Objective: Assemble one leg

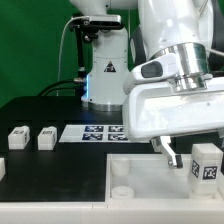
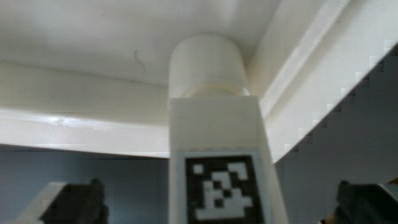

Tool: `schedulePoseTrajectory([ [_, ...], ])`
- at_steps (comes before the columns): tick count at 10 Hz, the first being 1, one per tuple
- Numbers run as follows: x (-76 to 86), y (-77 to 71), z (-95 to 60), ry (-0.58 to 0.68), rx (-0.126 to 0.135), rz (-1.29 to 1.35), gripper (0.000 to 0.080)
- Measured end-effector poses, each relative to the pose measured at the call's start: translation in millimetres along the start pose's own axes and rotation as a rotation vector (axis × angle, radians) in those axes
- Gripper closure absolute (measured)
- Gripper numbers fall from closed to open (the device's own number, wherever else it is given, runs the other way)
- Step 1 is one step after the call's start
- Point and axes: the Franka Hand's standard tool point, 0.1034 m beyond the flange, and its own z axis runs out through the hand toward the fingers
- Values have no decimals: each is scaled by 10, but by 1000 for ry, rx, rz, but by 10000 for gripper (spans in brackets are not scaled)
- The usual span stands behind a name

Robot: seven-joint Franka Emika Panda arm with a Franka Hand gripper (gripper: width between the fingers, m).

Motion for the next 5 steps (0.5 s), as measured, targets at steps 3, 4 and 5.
schedulePoseTrajectory([
  [3,237,48,-9,-74,17,6,150],
  [4,197,69,49,-112,24,19,150],
  [5,177,27,54,-242,54,33,150],
])
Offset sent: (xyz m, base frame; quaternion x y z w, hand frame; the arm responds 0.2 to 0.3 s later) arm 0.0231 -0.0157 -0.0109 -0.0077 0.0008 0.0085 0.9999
